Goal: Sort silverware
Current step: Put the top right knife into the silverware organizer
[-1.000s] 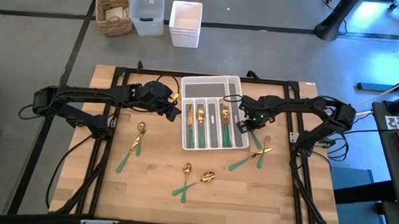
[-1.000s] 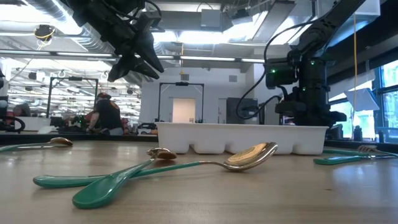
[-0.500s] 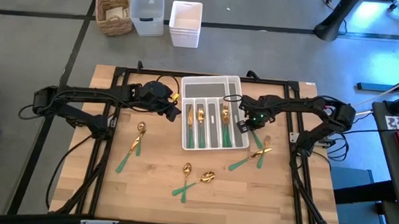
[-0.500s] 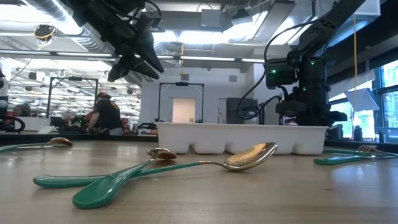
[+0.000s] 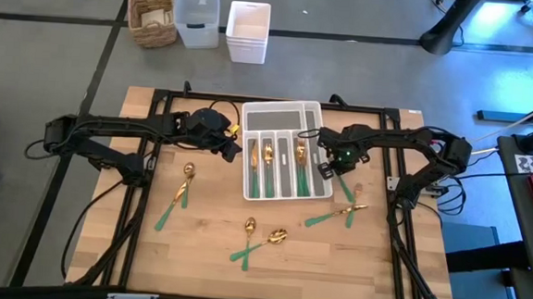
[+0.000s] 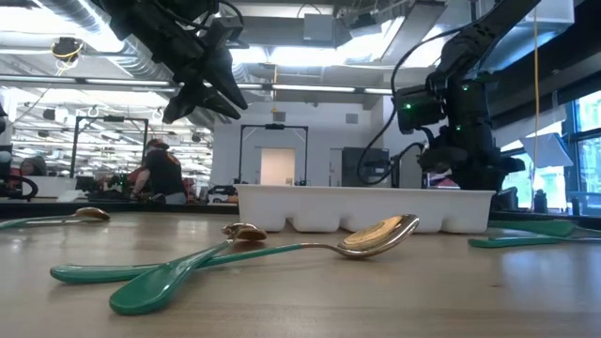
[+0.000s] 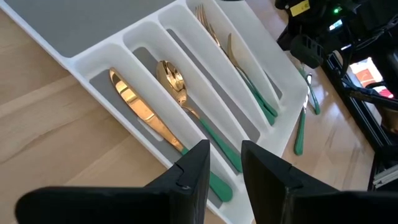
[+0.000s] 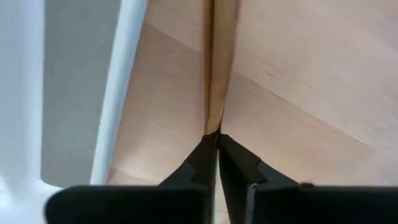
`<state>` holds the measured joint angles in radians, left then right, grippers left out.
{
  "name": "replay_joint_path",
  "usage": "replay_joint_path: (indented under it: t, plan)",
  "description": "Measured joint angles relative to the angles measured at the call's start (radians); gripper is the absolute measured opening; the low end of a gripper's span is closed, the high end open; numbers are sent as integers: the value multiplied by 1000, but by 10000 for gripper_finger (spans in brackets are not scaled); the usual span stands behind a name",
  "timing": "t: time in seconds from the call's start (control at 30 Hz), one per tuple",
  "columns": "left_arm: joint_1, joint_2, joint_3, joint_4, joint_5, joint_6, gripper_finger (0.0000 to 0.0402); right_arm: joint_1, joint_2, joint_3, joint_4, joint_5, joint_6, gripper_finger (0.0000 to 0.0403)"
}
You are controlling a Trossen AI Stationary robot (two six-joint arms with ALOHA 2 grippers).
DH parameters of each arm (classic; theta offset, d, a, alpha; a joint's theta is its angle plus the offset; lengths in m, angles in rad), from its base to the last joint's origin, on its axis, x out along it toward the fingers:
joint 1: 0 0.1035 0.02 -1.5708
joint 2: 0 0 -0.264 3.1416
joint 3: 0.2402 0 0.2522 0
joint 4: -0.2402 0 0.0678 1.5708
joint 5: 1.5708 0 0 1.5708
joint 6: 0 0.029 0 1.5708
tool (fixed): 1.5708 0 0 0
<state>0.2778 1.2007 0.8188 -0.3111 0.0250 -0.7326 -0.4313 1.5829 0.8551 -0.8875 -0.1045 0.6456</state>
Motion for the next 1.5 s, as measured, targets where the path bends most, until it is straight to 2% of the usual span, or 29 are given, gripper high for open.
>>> replay_joint_path:
  t: [0.1,0.3,0.67,1.1,1.33,1.5]
  plan:
    - [0,0,0,0,0,0,85,0,0,0,-17,13,0,4]
    - [0,0,0,0,0,0,85,0,-1,0,-11,17,0,16]
    - [0,0,0,0,0,0,85,0,-2,0,0,16,0,6]
    - [0,0,0,0,0,6,85,0,-3,0,67,22,2,85]
    - [0,0,0,0,0,8,85,0,16,-2,69,51,22,91]
    - [0,0,0,0,0,8,85,-2,30,-57,137,6,37,88]
